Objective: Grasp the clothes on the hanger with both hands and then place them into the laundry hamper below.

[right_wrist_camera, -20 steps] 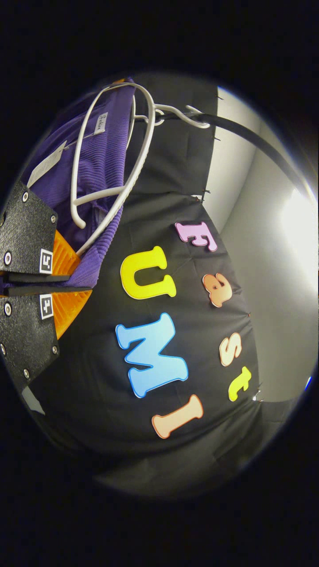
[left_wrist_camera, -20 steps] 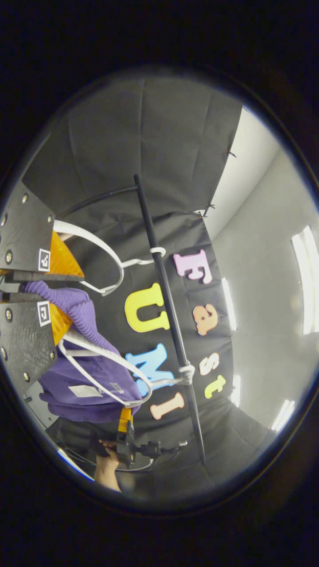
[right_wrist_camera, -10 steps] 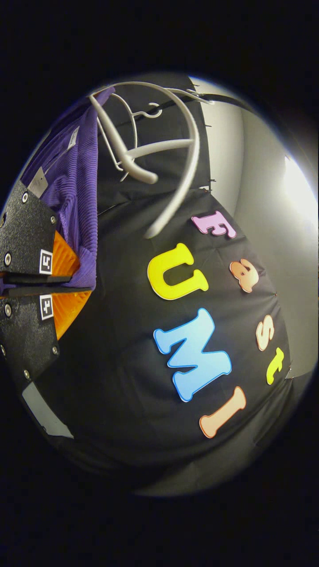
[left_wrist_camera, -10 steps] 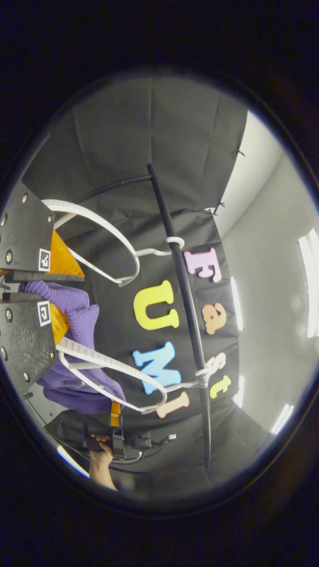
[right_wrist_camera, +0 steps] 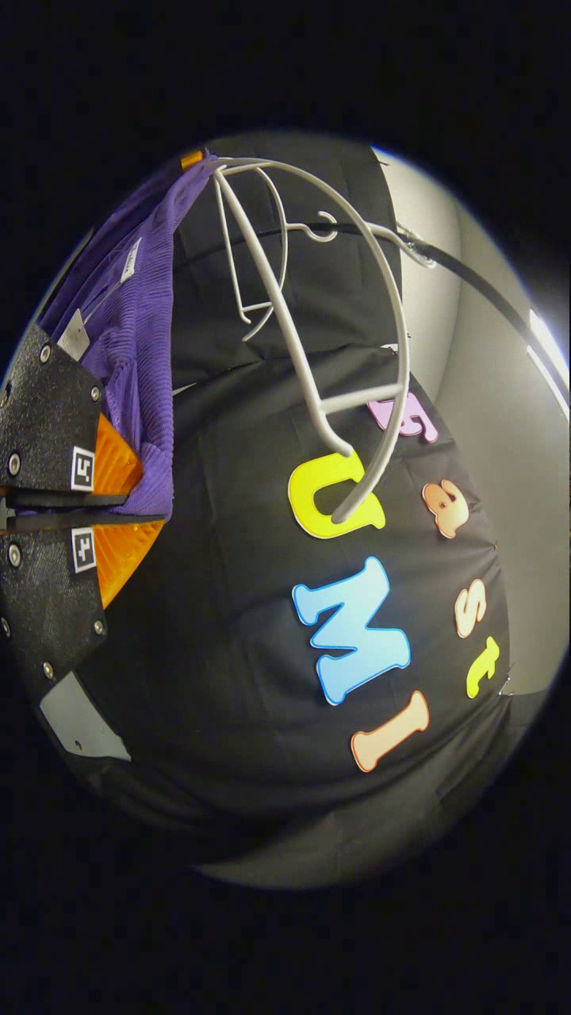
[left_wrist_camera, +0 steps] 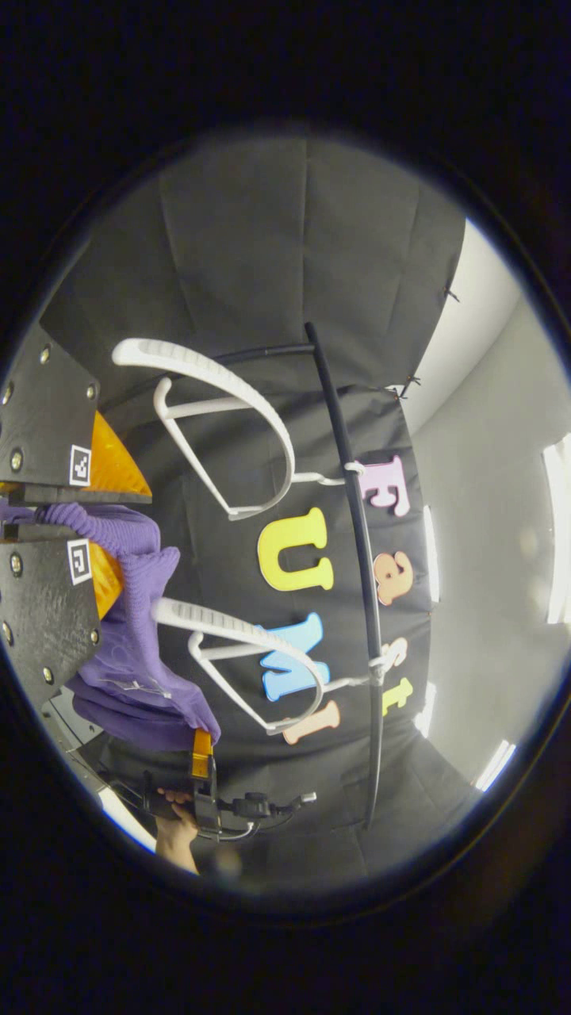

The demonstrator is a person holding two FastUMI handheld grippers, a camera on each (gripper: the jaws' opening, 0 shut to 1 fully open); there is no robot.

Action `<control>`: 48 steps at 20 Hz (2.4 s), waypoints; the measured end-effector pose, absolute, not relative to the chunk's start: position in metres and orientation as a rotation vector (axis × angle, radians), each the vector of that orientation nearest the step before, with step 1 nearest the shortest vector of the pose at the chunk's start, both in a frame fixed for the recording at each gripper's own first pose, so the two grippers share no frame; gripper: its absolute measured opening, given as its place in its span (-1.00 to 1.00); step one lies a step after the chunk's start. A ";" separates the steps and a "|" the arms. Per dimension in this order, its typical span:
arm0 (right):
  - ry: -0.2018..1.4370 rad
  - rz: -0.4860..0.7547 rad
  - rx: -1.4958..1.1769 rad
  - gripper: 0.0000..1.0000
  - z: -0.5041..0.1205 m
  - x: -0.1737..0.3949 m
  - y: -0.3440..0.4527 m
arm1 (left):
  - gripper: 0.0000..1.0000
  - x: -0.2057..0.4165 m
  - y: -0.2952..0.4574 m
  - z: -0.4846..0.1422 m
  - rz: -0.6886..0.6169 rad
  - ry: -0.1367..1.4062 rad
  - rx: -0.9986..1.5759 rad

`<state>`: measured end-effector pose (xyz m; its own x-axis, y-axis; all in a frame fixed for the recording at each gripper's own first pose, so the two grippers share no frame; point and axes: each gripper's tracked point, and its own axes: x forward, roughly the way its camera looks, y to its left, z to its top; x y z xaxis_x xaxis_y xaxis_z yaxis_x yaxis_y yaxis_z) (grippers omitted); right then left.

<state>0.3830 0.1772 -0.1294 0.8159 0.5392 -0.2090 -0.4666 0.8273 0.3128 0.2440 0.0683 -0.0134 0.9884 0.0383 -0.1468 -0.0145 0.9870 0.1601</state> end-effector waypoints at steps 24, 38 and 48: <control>0.172 0.439 0.187 -0.95 -0.049 0.088 0.163 | -0.74 0.099 -0.007 -0.036 -0.382 0.083 -0.103; 0.414 0.466 0.082 -0.92 -0.185 0.036 0.191 | -0.89 0.073 -0.046 -0.176 -0.338 0.328 -0.092; 0.642 0.443 -0.039 -0.83 -0.291 0.013 0.171 | -0.89 0.052 -0.041 -0.309 -0.230 0.591 -0.010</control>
<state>0.0133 0.1715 -0.2912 0.7106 0.3876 -0.5872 -0.4117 0.9058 0.0997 0.0517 -0.0415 -0.3087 0.8055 -0.2178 -0.5511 0.2123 0.9743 -0.0747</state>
